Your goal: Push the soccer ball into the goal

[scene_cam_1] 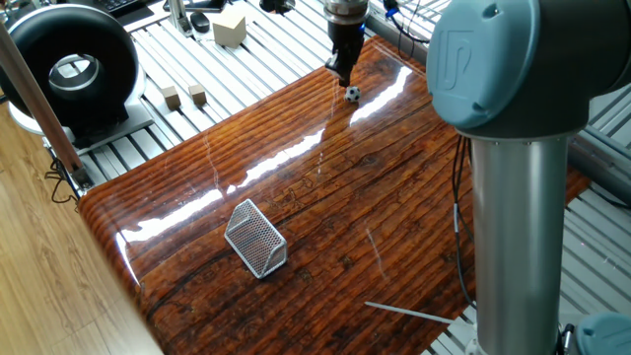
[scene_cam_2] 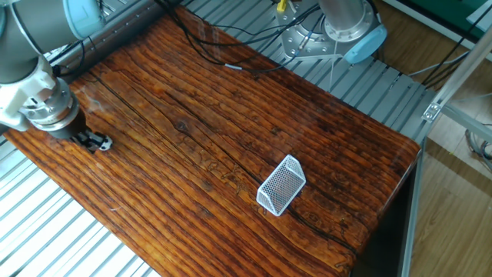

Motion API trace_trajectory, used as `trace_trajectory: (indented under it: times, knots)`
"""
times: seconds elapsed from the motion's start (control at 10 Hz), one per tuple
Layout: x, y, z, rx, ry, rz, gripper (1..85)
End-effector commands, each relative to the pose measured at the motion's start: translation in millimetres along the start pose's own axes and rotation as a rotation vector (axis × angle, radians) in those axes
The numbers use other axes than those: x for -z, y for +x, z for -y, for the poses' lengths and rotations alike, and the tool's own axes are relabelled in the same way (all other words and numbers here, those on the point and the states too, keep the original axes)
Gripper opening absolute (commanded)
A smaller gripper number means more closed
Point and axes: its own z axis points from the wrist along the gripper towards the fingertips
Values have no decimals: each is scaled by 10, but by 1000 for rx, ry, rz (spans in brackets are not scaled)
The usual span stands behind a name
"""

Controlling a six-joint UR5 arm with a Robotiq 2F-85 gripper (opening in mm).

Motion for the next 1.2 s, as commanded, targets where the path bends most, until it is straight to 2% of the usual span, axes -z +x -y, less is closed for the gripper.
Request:
trace_trajectory:
  times: [0.0, 0.1, 0.2, 0.4, 0.6, 0.7, 0.8, 1.1]
  knots:
    - [44, 0, 170, 13, 75, -6, 10]
    - [74, -14, 373, 45, 150, -3, 10]
    - [60, 19, 414, 43, 150, -9, 10]
    - [-32, 98, 377, 32, 86, -10, 10]
    - [-59, 111, 161, -5, 10, -7, 10]
    - [-71, 150, -35, -52, -49, -19, 10]
    - [-71, 181, -326, -150, -138, -39, 10]
    - [31, 222, -439, -176, -154, -64, 10]
